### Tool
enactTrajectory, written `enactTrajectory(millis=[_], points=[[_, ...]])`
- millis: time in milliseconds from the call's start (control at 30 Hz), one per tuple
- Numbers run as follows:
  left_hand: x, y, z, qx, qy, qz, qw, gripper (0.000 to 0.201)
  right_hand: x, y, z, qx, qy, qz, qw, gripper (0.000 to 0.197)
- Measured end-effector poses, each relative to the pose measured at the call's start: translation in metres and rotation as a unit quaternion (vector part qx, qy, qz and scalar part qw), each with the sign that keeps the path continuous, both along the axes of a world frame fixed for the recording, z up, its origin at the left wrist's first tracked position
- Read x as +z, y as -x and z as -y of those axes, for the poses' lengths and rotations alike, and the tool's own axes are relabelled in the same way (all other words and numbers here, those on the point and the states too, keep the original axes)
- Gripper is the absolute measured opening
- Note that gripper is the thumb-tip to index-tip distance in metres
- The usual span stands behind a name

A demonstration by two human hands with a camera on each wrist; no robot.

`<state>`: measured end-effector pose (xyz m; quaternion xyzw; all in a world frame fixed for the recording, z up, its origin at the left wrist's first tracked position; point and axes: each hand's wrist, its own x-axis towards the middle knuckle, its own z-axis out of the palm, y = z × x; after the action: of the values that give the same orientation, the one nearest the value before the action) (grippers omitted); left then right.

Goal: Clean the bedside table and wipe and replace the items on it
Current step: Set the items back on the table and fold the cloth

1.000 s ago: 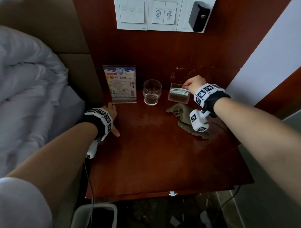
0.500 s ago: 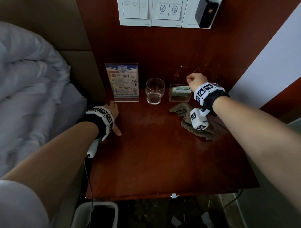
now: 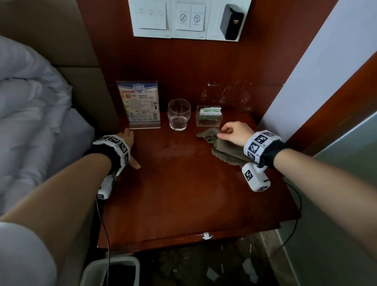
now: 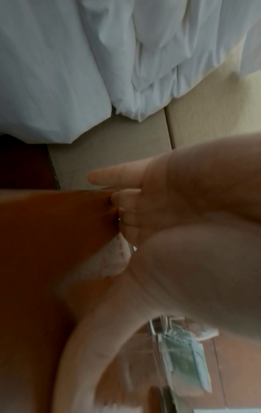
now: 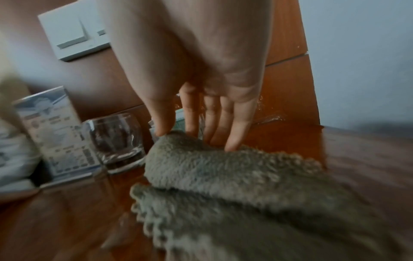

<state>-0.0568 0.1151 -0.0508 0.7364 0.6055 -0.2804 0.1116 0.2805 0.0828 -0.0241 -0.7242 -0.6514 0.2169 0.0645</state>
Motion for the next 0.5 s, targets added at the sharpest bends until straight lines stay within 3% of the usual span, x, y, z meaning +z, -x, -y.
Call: enactTrajectory(millis=[233, 333, 500], points=[[0.001, 0.002, 0.009, 0.046, -0.017, 0.051, 0.997, 0.135, -0.004, 0.016, 0.032, 0.115, 0.026, 0.082, 0.990, 0.041], [0.004, 0.002, 0.020, 0.065, -0.034, 0.074, 0.995, 0.131, -0.004, 0.027, 0.043, 0.141, 0.033, 0.076, 0.987, 0.039], [0.015, -0.019, 0.044, 0.002, -0.080, 0.155, 0.985, 0.105, -0.001, 0.042, 0.051, 0.148, 0.055, 0.038, 0.987, 0.032]])
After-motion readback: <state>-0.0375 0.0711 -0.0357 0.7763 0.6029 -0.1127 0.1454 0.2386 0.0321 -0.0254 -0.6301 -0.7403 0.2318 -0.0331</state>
